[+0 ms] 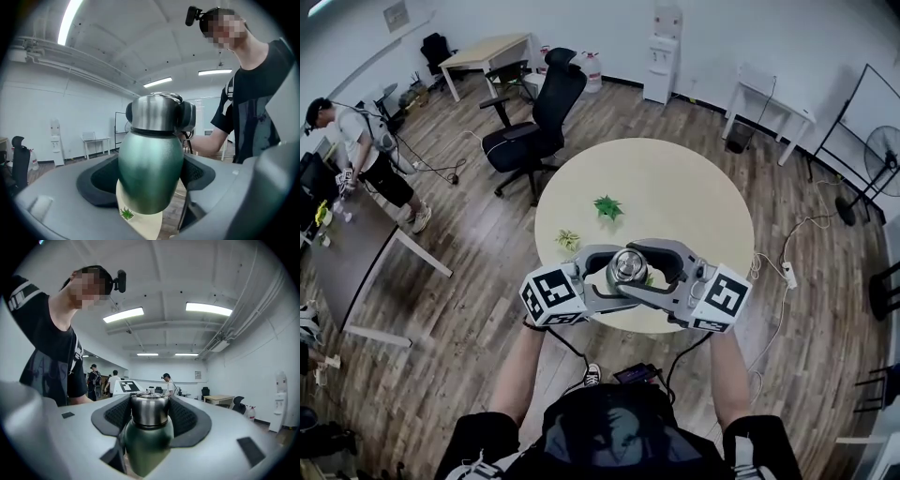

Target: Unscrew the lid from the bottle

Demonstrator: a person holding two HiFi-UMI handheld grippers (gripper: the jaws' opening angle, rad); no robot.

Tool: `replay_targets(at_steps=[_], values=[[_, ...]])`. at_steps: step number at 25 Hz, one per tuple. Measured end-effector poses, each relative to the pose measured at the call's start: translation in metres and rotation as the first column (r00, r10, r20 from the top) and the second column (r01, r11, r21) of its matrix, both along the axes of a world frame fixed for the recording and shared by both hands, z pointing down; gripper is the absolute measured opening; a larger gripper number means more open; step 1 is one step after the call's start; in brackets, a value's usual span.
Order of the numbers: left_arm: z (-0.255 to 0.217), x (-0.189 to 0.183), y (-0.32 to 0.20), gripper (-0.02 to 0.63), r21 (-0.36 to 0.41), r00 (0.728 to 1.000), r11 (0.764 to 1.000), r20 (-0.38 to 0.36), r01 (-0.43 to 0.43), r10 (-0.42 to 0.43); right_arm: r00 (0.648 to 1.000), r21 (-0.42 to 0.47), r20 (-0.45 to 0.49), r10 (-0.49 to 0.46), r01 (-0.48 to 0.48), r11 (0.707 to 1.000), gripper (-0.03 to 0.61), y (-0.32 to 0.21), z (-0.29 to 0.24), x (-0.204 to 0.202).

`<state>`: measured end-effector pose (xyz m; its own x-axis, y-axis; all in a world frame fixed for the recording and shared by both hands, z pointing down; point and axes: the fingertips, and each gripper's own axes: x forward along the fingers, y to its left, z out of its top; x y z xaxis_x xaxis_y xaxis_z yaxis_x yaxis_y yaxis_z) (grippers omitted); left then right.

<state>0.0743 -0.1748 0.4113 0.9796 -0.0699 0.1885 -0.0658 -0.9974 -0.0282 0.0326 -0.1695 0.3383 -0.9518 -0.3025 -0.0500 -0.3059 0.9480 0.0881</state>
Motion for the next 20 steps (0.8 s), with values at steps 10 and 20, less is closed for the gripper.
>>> replay_targets(at_steps=[10,20], values=[[0.024,-0.005,-0.055,0.382,0.05,0.88,0.883,0.074,0.466,-0.468,0.846,-0.09,0.036,0.532,-0.527,0.845,0.328,-0.045,0.027,0.017],[0.016,0.007,-0.034,0.38,0.058,0.932,0.933,0.052,0.356,-0.358,0.902,-0.038,0.008,0.431,-0.431,0.902,0.265,-0.033,0.021,0.013]])
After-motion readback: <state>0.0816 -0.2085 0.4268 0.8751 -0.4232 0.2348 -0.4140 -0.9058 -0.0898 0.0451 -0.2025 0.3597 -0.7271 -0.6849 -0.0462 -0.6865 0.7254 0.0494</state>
